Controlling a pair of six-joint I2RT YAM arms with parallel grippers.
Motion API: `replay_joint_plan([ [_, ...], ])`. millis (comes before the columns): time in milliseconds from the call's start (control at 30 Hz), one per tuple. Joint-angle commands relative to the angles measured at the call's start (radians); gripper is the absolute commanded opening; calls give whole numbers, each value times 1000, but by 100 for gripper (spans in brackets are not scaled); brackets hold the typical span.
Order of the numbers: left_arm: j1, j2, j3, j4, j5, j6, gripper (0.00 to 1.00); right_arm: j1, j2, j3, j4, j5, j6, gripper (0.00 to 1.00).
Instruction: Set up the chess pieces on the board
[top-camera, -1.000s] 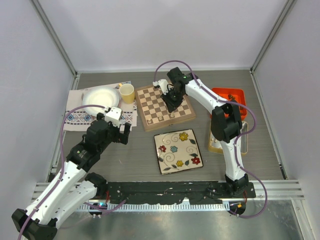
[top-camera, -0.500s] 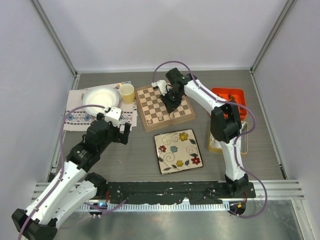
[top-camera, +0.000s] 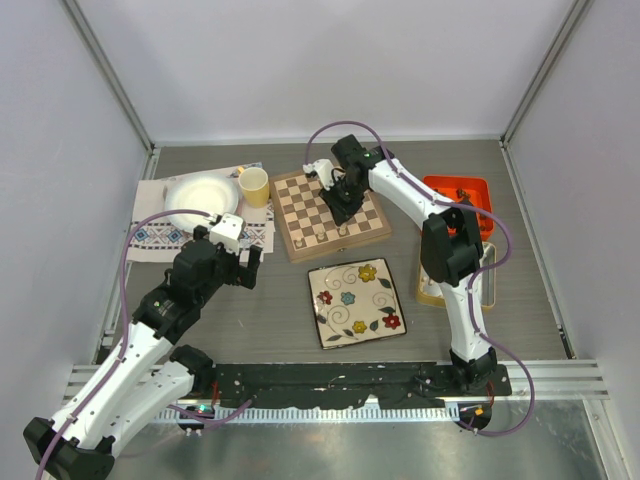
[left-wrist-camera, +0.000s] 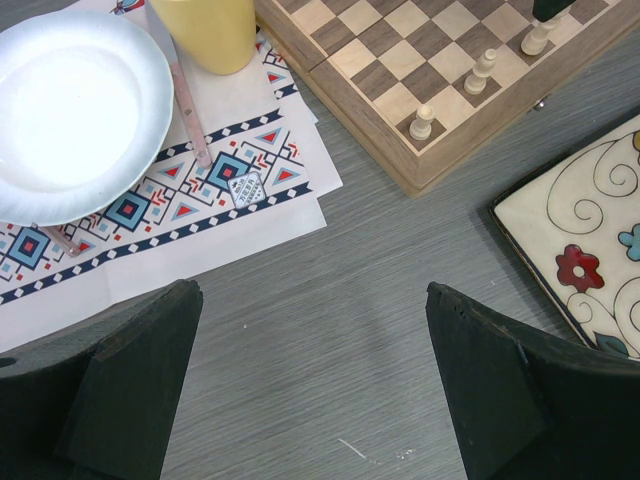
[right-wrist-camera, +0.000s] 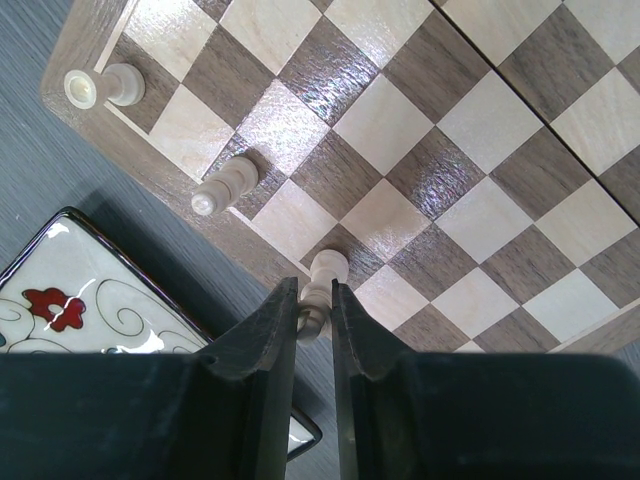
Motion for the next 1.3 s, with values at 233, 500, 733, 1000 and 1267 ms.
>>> replay_joint_plan([
  [233, 4, -2, -1, 48, 12, 10, 99, 6, 3, 38, -1, 17, -1, 24],
  [500, 4, -2, -1, 48, 13, 10, 100, 6, 6, 37, -1, 14, -3, 38],
  [733, 2, -2, -2, 48, 13, 10, 100, 6, 3, 51, -1, 17, -1, 55],
  [1000, 4, -5, -2, 50, 13, 10, 99, 5, -18, 107, -1, 37, -4, 63],
  [1267, 4, -40, -1, 53, 12, 0, 100, -44, -261, 59, -25, 11, -55, 63],
])
